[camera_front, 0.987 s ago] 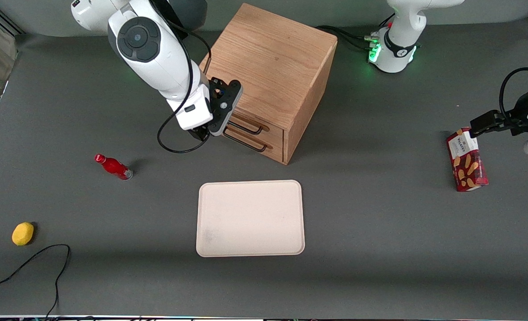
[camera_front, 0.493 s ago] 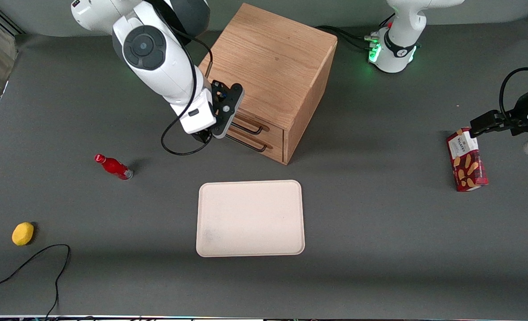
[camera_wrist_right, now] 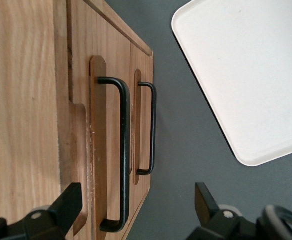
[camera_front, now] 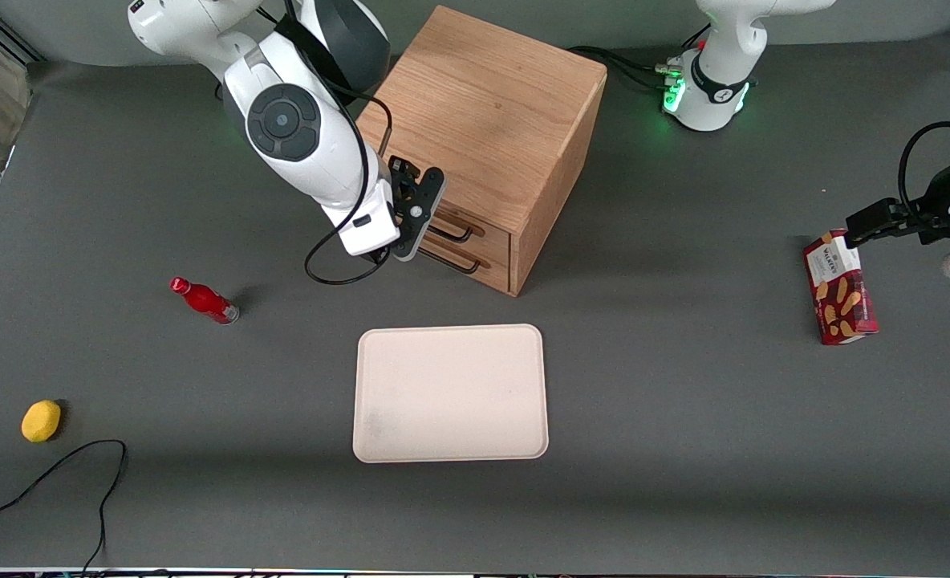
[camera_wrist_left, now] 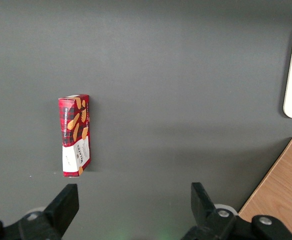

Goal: Open upper drawer

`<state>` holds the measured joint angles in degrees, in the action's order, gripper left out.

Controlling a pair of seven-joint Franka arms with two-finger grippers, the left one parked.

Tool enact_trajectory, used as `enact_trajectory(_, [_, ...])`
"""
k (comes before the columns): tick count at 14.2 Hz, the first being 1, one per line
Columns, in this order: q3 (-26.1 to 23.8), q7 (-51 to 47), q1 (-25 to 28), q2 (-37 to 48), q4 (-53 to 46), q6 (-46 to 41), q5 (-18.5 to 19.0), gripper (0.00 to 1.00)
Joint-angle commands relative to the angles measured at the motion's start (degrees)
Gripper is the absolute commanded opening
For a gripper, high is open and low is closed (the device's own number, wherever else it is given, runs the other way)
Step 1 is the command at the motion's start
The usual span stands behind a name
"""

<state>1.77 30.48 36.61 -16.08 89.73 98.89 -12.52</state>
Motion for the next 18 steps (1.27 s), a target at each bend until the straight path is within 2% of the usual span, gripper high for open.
enact_trajectory(1, [0.6,1.7,0.6,0.0,1.2,1.4,-1.6,1.0])
enact_trajectory(18, [0.9,1.8,0.5,-1.6,5.2,7.6,-1.5,1.0])
